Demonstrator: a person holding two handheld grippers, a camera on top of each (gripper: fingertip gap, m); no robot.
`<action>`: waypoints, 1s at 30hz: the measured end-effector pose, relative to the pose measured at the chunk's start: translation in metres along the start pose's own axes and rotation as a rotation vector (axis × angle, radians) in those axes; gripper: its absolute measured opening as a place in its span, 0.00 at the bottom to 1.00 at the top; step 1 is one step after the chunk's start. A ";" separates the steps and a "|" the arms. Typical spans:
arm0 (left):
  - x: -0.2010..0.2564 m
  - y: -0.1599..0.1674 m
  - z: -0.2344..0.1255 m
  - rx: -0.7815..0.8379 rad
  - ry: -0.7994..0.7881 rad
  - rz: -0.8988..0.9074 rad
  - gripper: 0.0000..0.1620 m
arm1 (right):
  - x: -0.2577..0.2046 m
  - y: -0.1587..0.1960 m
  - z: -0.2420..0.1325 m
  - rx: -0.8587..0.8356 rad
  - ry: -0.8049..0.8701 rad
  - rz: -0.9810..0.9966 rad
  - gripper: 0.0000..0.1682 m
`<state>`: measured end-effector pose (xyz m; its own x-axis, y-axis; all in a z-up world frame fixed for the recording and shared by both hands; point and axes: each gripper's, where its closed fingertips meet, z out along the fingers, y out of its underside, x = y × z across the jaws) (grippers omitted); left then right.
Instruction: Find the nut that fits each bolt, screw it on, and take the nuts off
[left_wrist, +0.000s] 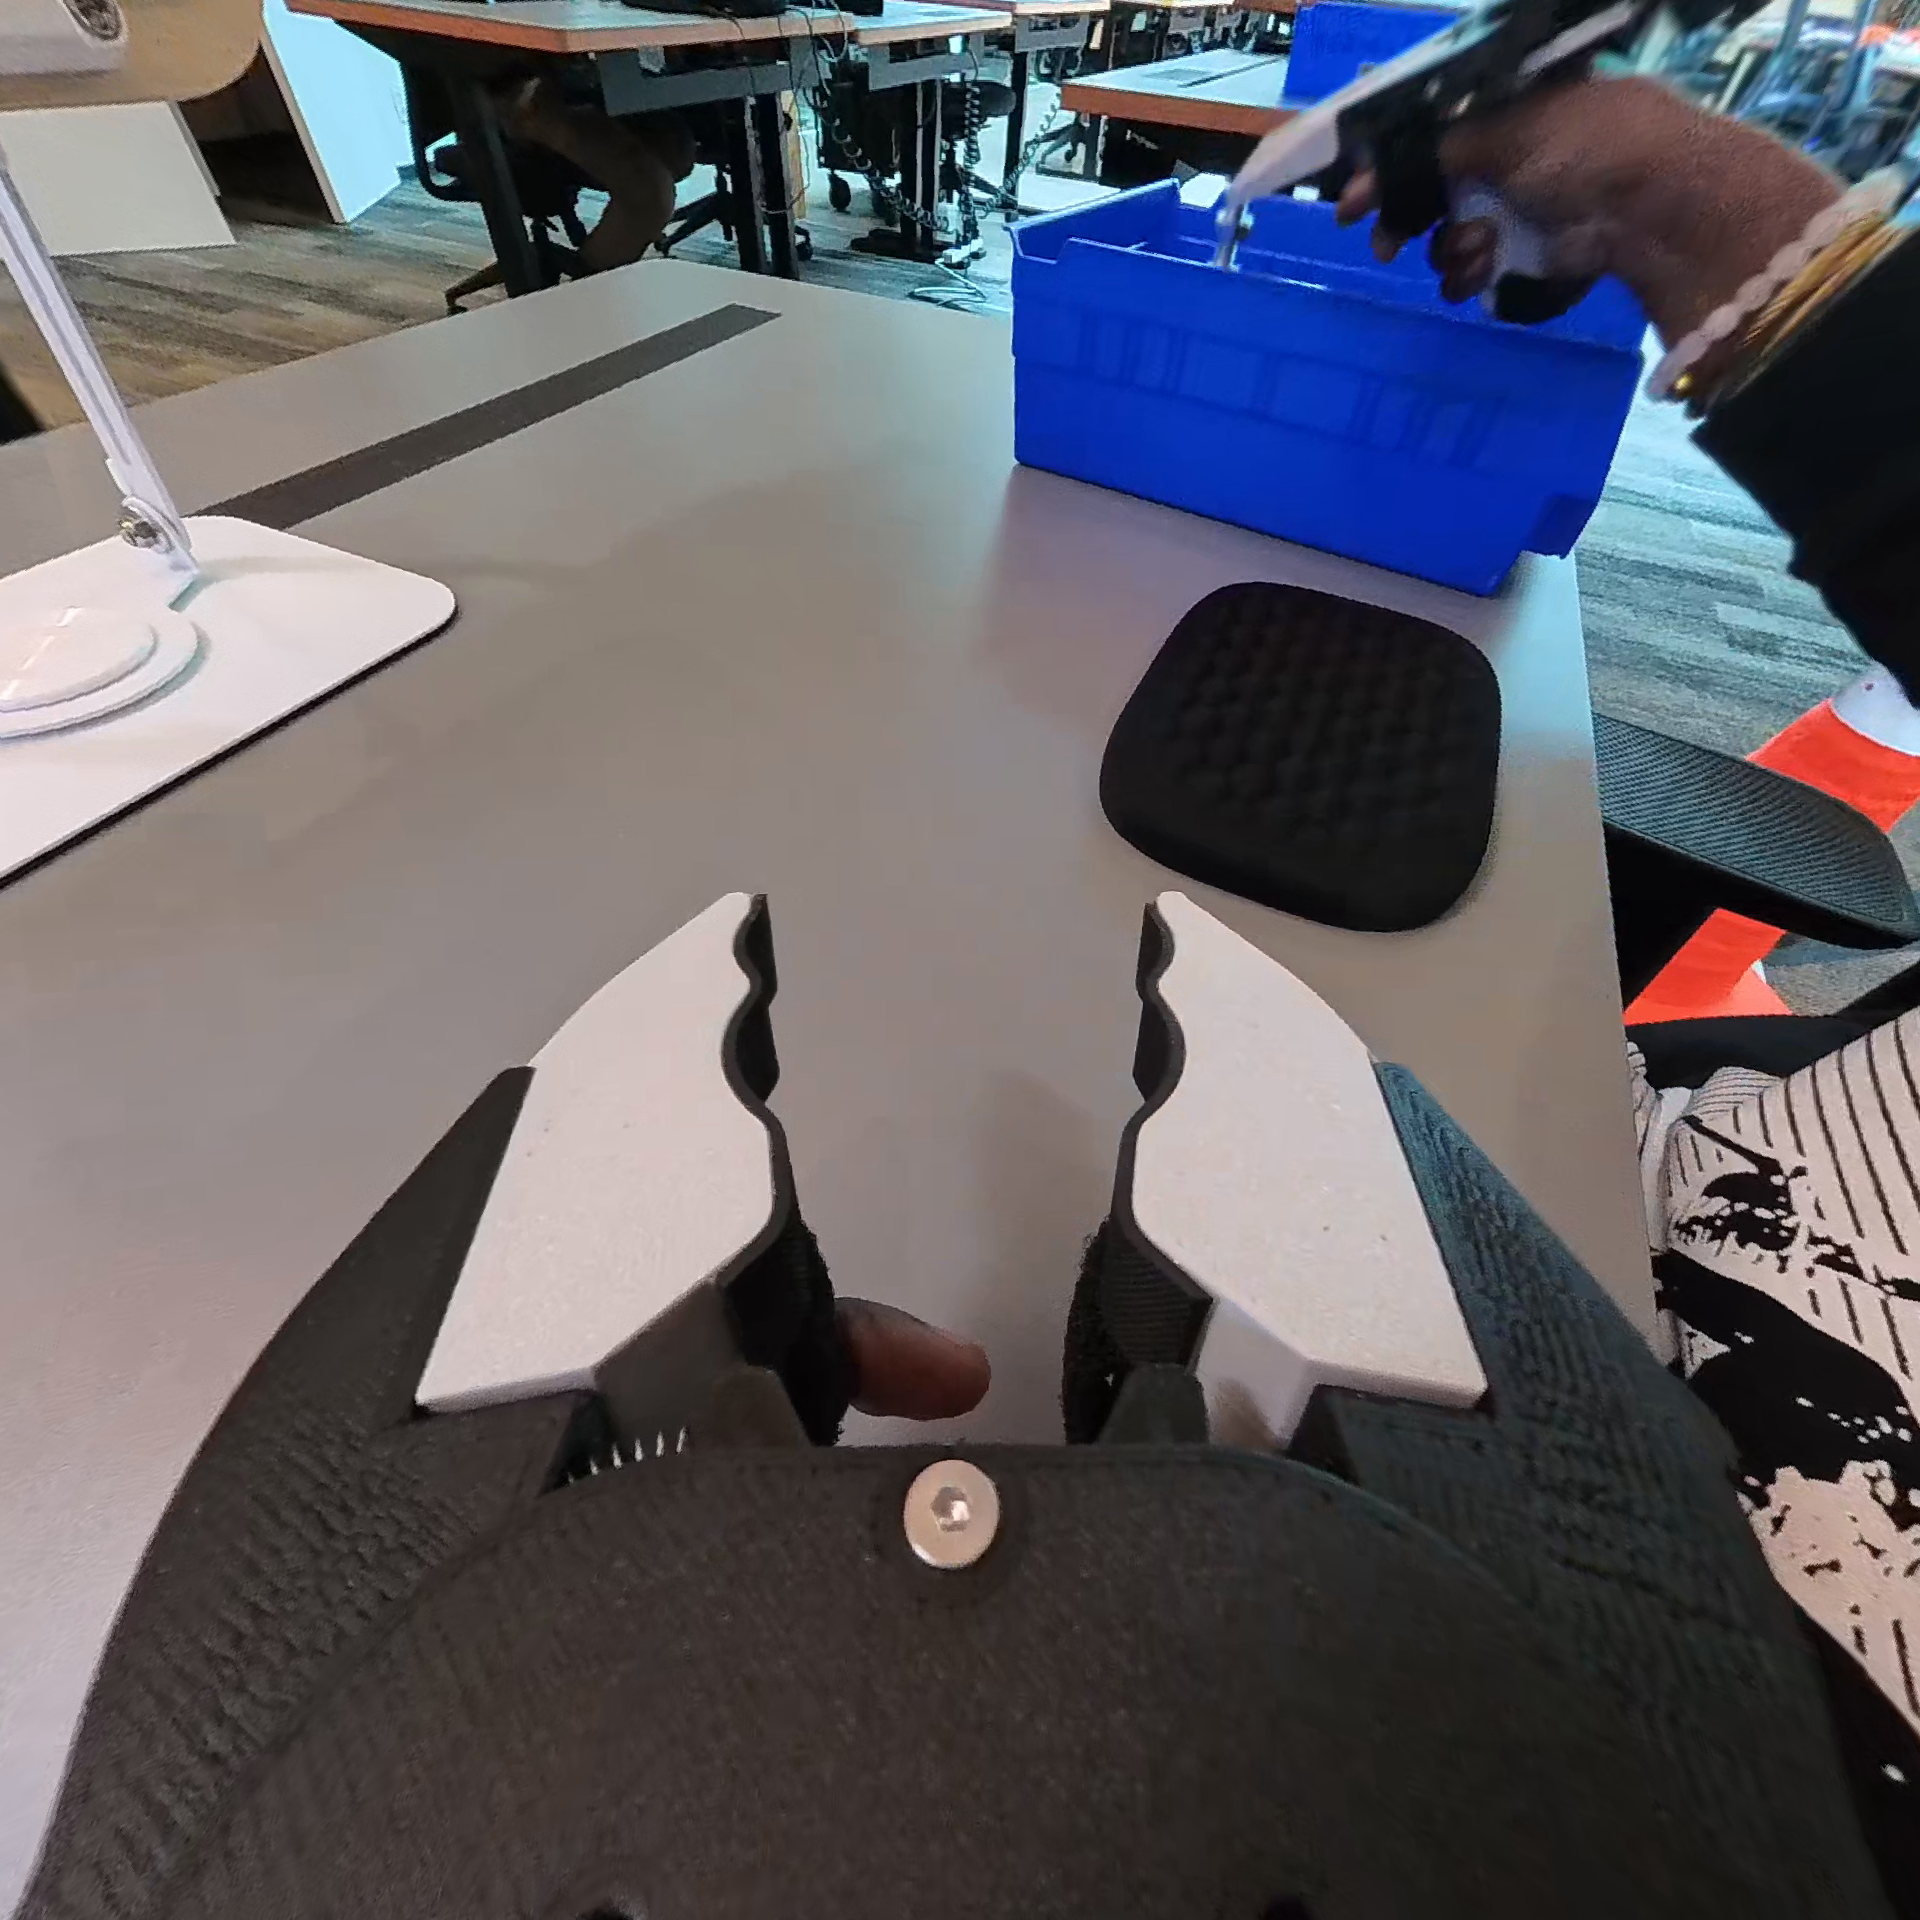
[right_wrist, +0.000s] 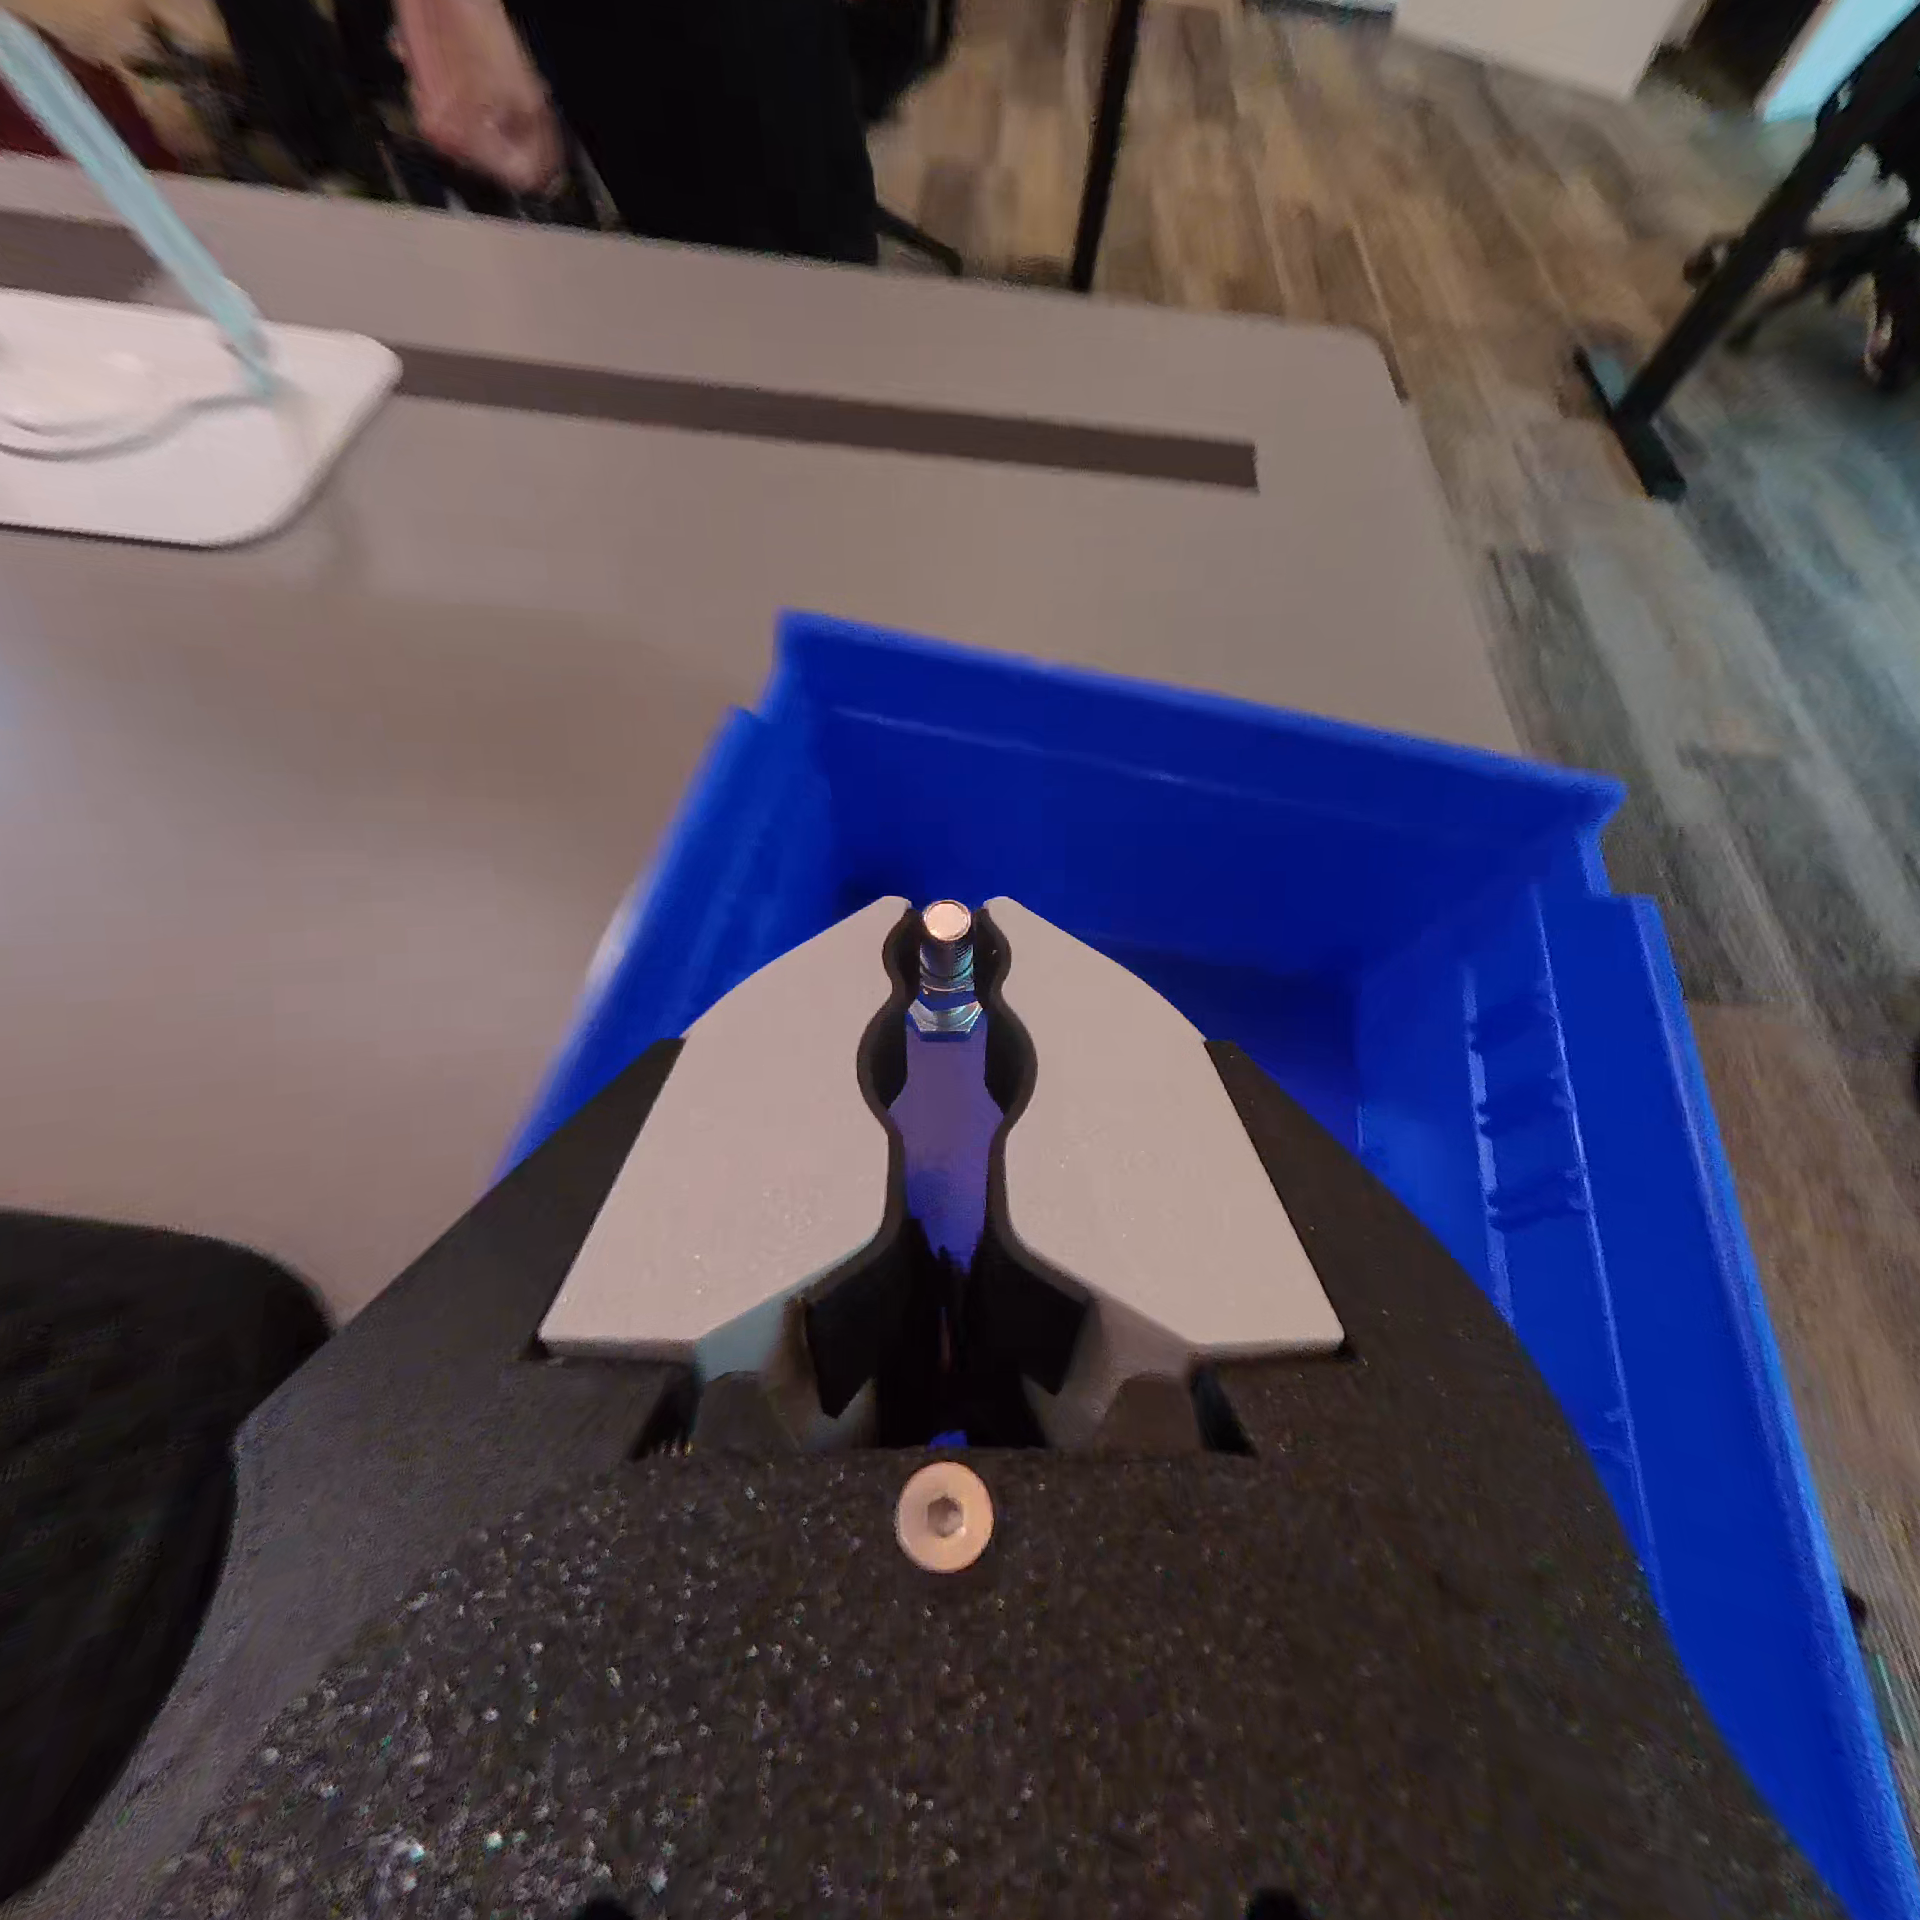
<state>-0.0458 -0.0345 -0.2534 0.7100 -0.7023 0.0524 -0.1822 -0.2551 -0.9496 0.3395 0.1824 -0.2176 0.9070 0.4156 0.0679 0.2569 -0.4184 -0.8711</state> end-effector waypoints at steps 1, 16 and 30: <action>0.000 0.000 0.000 -0.001 0.000 -0.002 0.41 | 0.010 0.009 0.009 -0.022 0.018 0.016 0.06; -0.001 0.000 0.001 -0.005 0.007 -0.014 0.39 | 0.047 0.064 0.047 -0.233 0.103 0.062 0.09; -0.002 0.002 0.001 -0.015 0.001 -0.017 0.38 | -0.153 -0.092 -0.082 0.461 -0.156 -0.123 0.35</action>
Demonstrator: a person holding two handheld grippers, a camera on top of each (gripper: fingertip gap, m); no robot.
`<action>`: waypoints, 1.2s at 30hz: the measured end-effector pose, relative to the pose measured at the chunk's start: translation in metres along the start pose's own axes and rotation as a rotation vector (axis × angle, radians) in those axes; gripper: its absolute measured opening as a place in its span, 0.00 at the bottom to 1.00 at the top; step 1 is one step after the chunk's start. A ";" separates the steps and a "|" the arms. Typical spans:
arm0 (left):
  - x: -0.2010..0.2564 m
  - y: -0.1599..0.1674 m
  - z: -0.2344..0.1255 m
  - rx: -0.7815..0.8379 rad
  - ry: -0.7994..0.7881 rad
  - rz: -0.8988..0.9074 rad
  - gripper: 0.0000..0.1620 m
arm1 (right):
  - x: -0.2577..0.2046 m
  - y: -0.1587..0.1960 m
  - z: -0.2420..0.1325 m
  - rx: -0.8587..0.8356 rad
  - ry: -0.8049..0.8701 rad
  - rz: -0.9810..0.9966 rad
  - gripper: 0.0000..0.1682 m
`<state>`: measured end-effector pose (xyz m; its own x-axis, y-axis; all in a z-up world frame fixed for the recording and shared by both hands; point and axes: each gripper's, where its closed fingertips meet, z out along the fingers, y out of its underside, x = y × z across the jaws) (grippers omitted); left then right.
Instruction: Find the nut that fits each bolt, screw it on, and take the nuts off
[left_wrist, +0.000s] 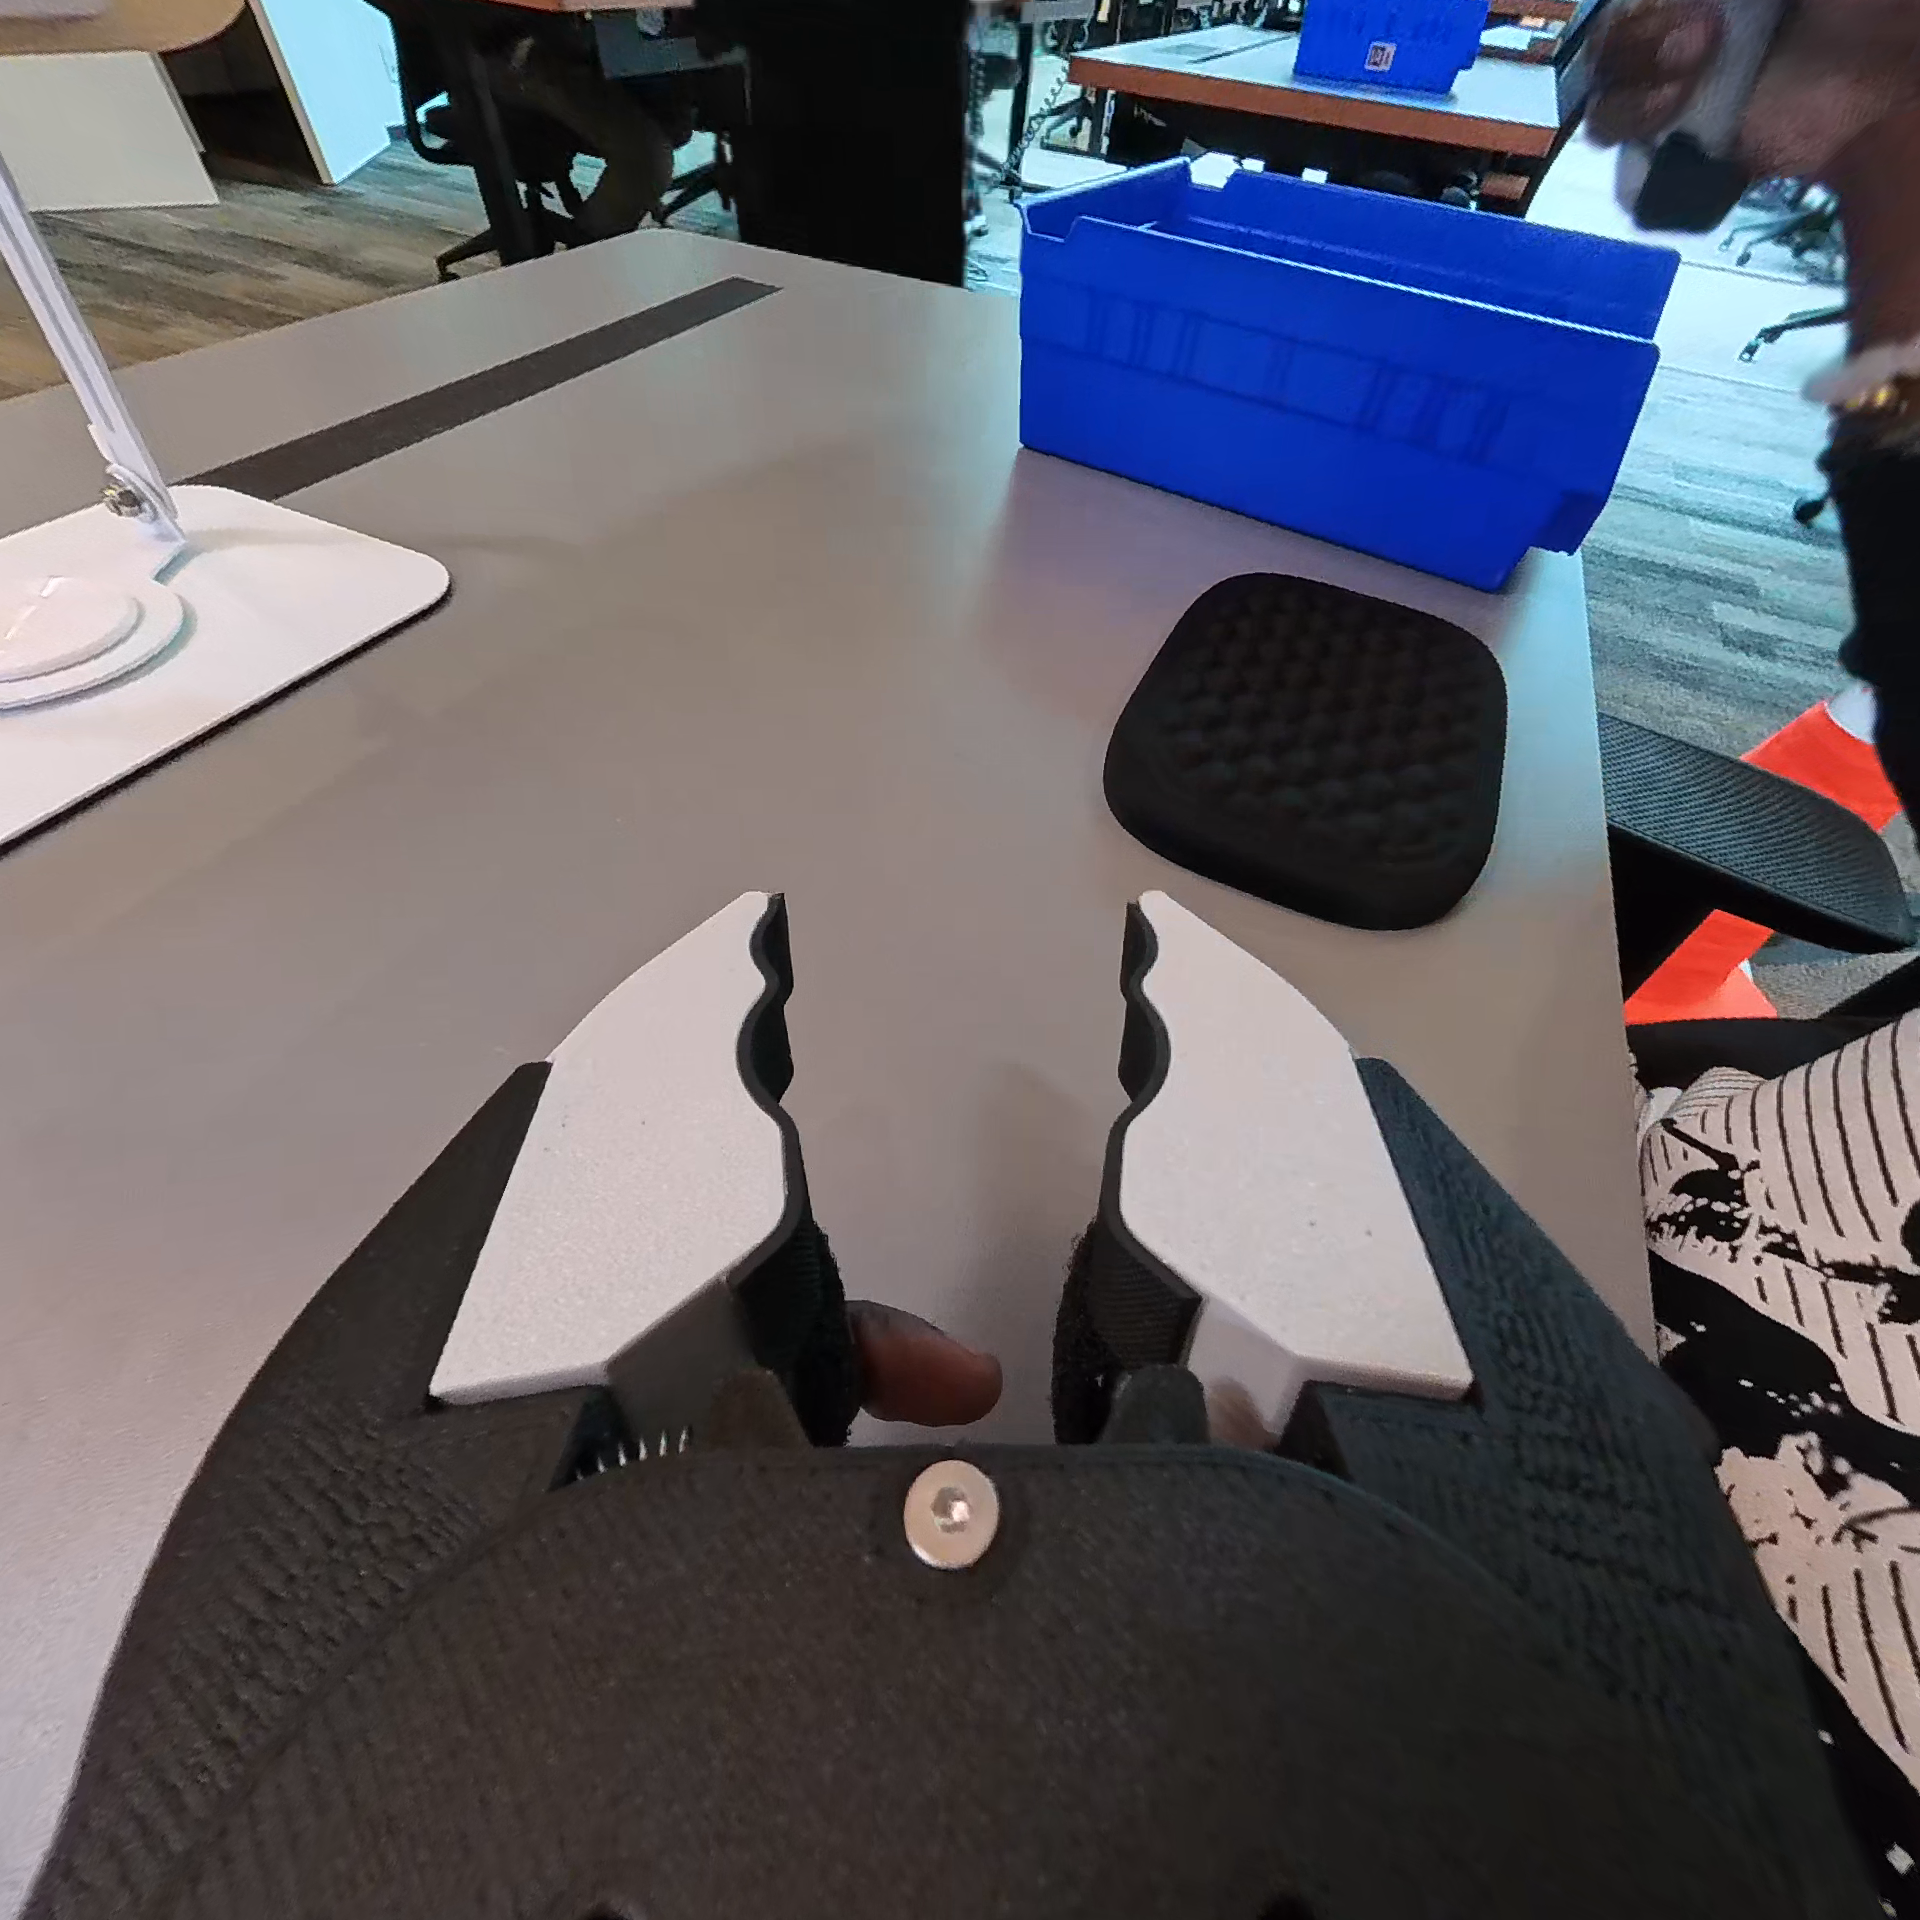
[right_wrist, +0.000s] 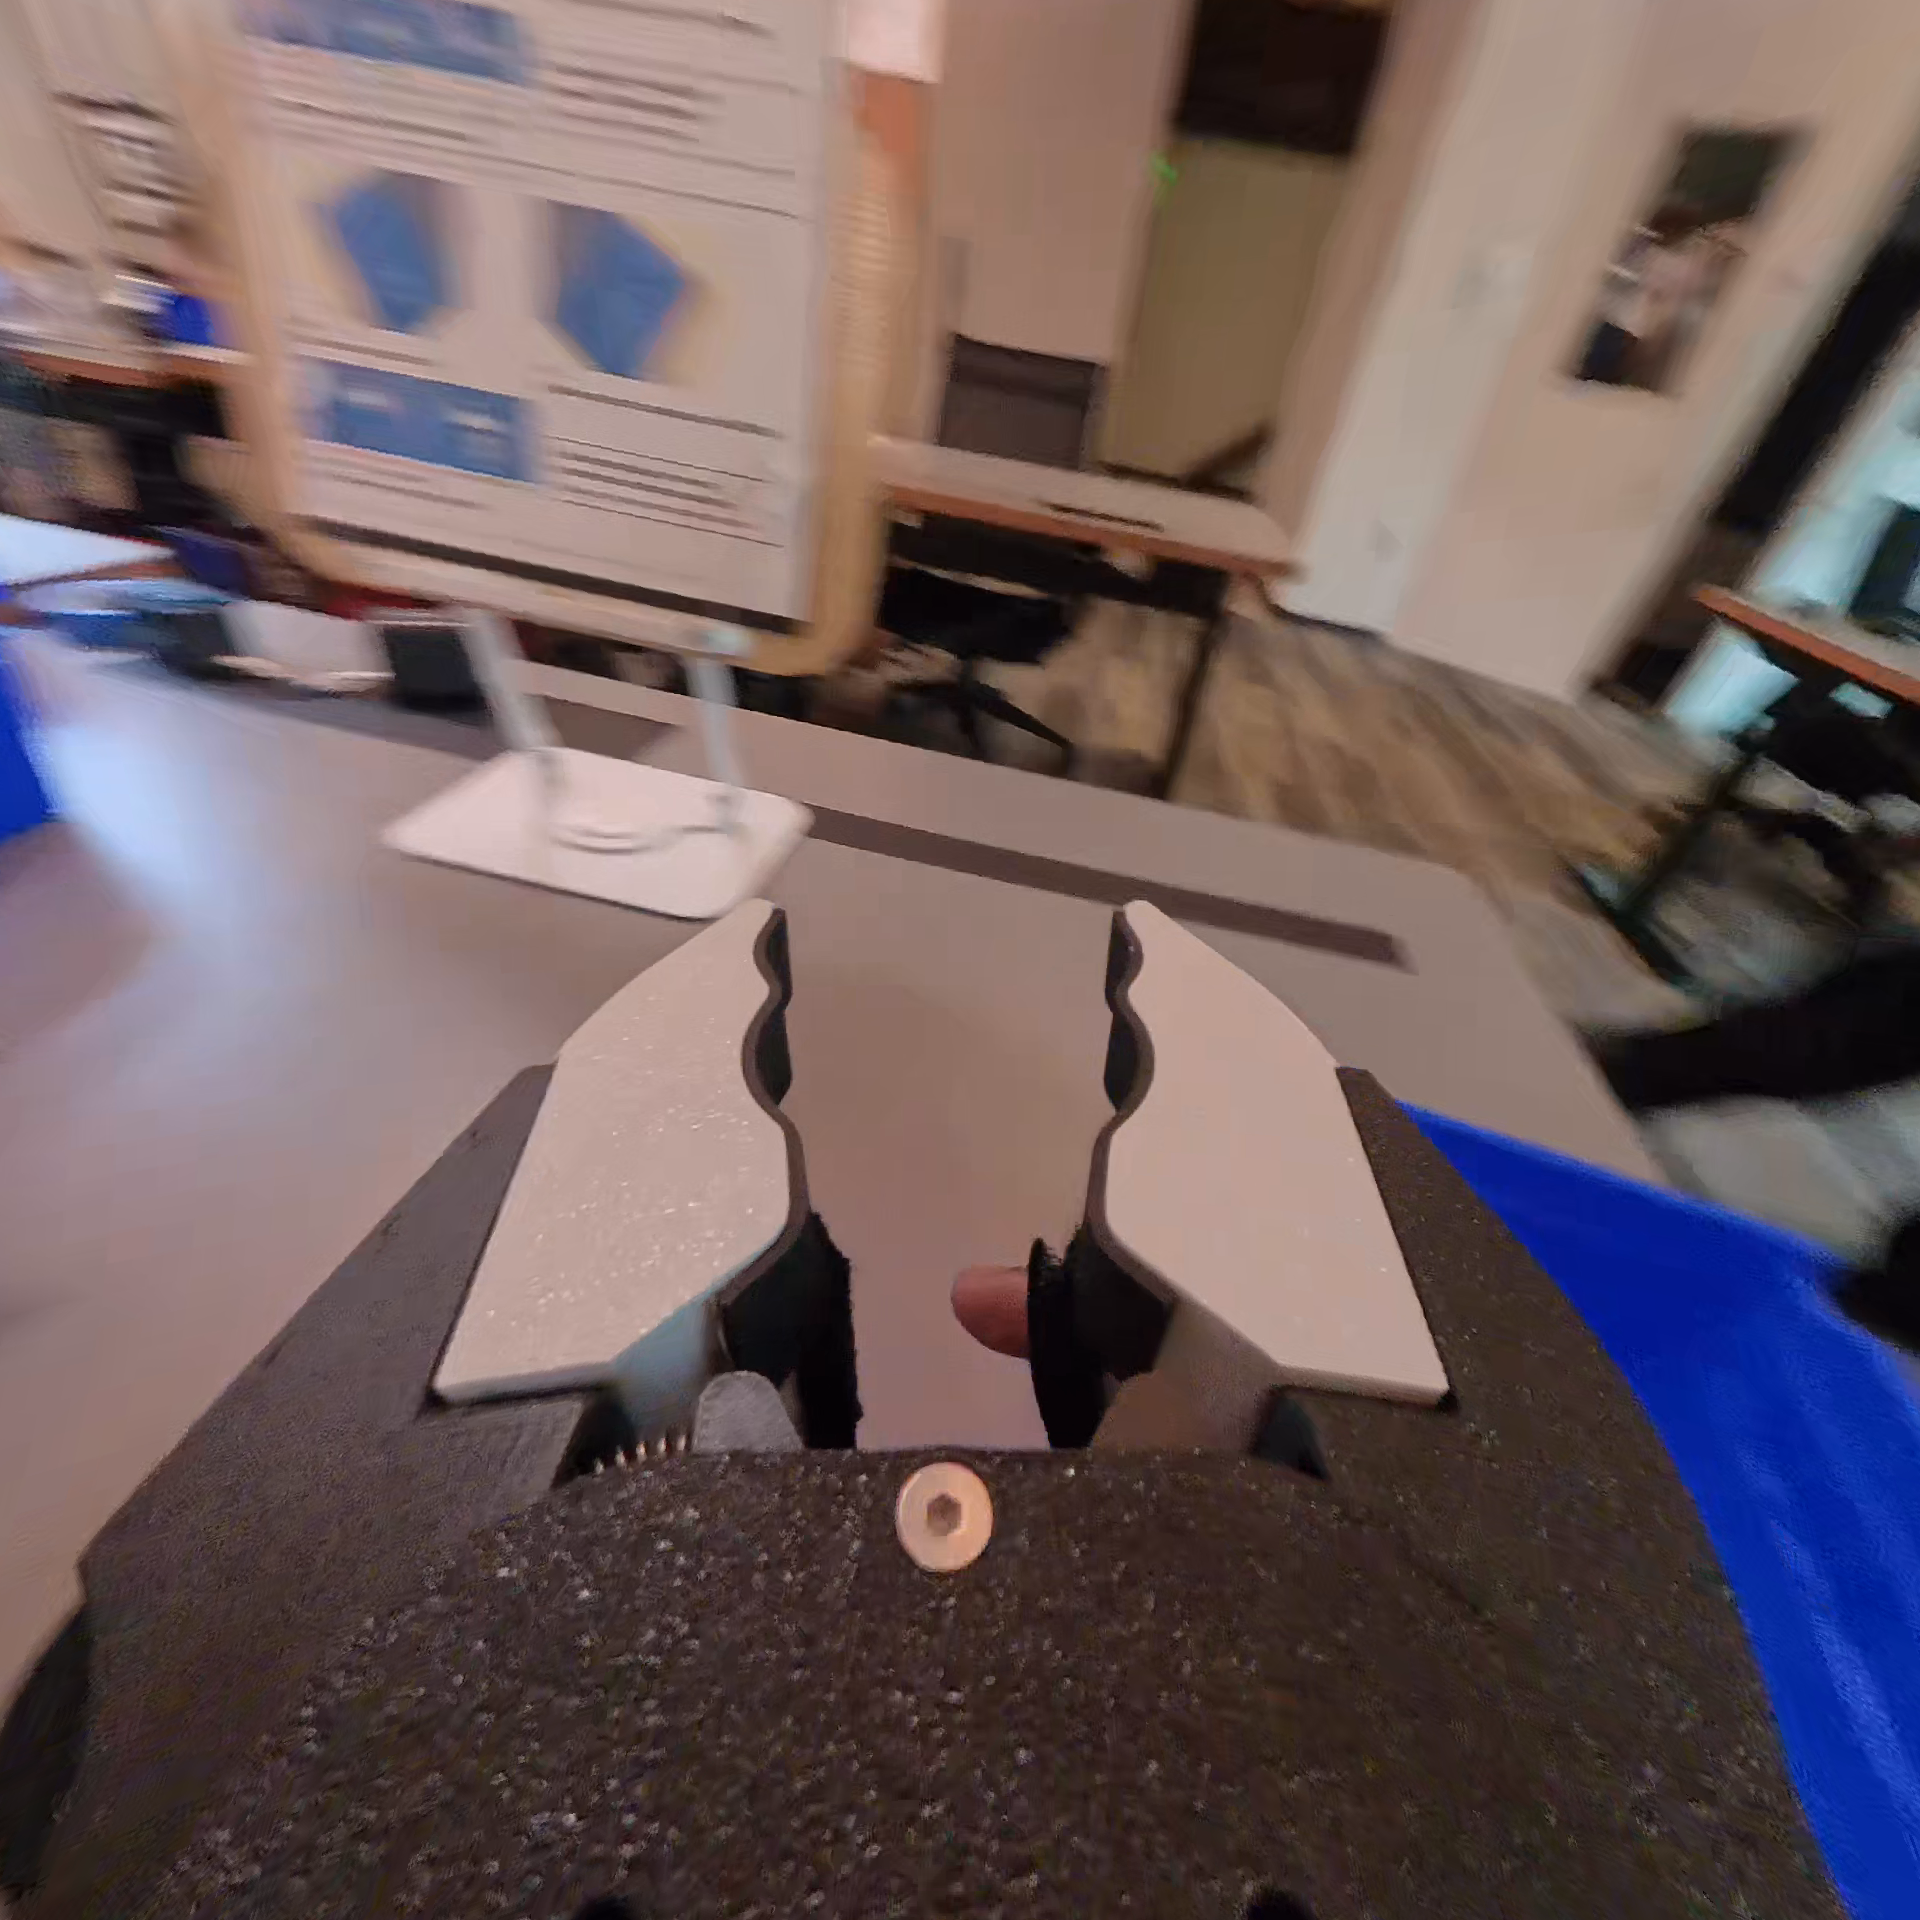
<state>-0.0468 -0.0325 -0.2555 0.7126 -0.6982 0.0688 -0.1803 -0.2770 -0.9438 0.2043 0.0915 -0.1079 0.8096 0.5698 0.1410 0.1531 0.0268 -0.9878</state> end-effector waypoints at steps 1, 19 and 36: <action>0.000 -0.001 0.000 0.004 0.000 -0.005 0.38 | -0.034 0.000 0.007 0.042 -0.110 -0.020 0.37; 0.031 -0.032 -0.031 0.141 0.129 0.090 0.37 | -0.178 0.076 0.060 0.161 -0.574 0.031 0.22; -0.174 0.029 -0.289 -0.514 -0.878 -0.097 0.33 | -0.189 0.083 0.062 0.115 -0.591 -0.042 0.15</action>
<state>-0.3722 -0.1101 -0.2011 0.9478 0.0159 -0.3186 -0.2168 -0.7006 -0.6799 0.0294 0.0368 -0.2204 0.3472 0.9253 0.1527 0.0892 0.1295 -0.9876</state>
